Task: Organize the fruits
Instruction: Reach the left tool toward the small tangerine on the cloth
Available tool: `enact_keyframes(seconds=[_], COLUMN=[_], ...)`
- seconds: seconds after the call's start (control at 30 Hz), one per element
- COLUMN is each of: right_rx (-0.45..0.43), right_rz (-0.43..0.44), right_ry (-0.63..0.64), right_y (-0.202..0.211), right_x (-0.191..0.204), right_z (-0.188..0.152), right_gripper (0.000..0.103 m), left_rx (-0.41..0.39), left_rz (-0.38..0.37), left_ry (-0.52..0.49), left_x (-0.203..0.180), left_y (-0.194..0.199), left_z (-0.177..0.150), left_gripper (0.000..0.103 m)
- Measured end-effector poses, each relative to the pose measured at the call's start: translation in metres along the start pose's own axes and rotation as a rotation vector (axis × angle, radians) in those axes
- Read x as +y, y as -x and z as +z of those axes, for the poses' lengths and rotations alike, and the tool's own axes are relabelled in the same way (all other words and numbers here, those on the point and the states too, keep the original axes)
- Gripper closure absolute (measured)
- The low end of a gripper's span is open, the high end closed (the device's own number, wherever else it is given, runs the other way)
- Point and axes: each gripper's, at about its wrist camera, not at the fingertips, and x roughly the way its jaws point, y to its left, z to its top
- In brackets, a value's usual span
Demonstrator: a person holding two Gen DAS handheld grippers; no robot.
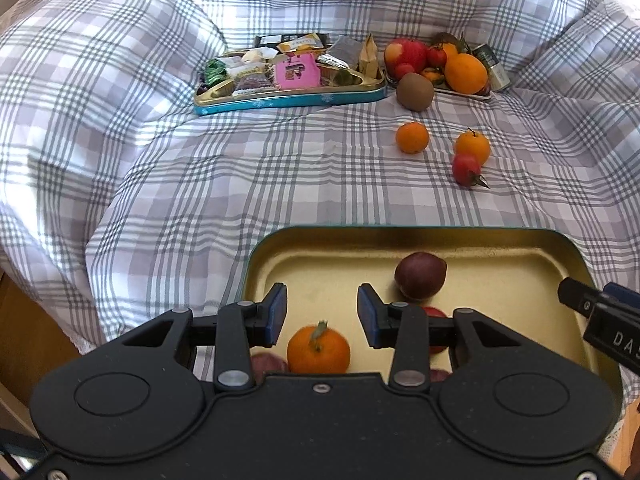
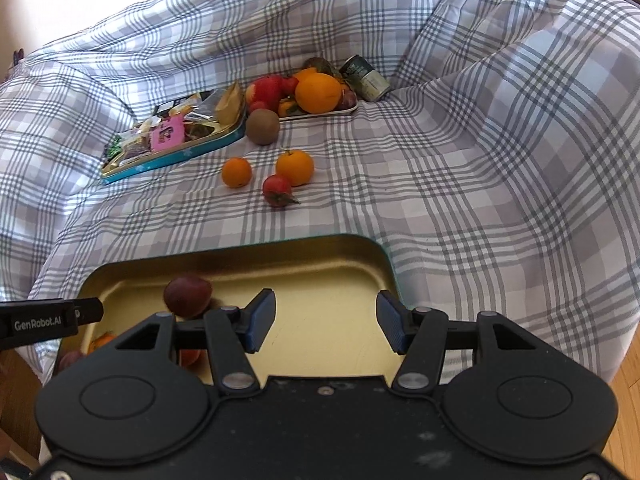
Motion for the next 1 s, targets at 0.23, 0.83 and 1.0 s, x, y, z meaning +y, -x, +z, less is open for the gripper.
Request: enact_keyframes(seconds=[0.23, 0.83, 1.0], right_rx=[0.003, -0.050, -0.039], right_rz=[-0.022, -0.046, -0.036], right_ry=[0.002, 0.029, 0.027], right_y=[-0.025, -0.071, -0.083], right_x=[-0.001, -0.001, -0.003], right_z=[0.020, 0.068, 0.078], right_gripper=[0.044, 0.044, 0.044], left_rx=[0.003, 0.020, 0.016], left_rz=[-0.012, -0.068, -0.087], left_ry=[-0.031, -0.097, -0.121], left_x=[-0.006, -0.029, -0.037], left_y=[-0.015, -0.066, -0.079], left_z=[0.019, 0.086, 0.099], left_gripper=[0.054, 0.058, 0.058])
